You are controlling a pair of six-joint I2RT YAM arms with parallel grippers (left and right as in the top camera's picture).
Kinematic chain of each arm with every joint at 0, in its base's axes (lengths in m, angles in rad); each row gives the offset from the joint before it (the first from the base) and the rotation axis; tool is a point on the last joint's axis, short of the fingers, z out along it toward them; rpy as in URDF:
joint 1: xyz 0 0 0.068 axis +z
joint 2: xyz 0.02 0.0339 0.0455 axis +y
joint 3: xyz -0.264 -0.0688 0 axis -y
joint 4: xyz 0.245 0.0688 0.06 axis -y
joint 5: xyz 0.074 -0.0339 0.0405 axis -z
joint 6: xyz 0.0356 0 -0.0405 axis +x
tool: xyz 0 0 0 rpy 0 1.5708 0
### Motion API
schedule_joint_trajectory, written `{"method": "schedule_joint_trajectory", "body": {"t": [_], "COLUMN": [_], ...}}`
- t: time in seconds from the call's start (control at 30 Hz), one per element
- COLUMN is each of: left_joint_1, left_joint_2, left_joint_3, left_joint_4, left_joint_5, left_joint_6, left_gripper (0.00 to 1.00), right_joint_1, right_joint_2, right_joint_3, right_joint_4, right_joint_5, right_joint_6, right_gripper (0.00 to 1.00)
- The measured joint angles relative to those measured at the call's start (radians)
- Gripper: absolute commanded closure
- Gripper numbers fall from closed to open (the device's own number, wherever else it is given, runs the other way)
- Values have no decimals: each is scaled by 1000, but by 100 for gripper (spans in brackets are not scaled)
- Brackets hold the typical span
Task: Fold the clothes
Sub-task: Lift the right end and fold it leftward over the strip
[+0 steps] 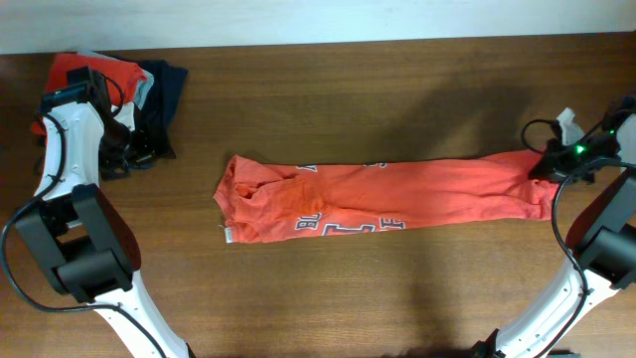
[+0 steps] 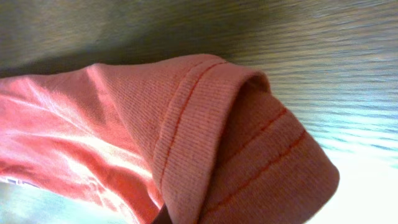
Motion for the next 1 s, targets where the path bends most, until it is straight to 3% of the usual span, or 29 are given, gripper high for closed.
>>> {"method": "schedule_joint_trajectory", "body": {"t": [0.53,1.0], "left_joint_1": [0,0], "left_joint_2": [0,0], "left_joint_3": [0,0], "left_joint_4": [0,0], "left_joint_5": [0,0], "left_joint_6": [0,0], "left_gripper": [1,1], "right_joint_1": [41,346], "right_joint_2": [0,0], "right_joint_3": [263,267], "right_joint_4": [-216,-287], "right_joint_5": [92,97], "right_joint_6": [9,80], "right_gripper": [96,96]}}
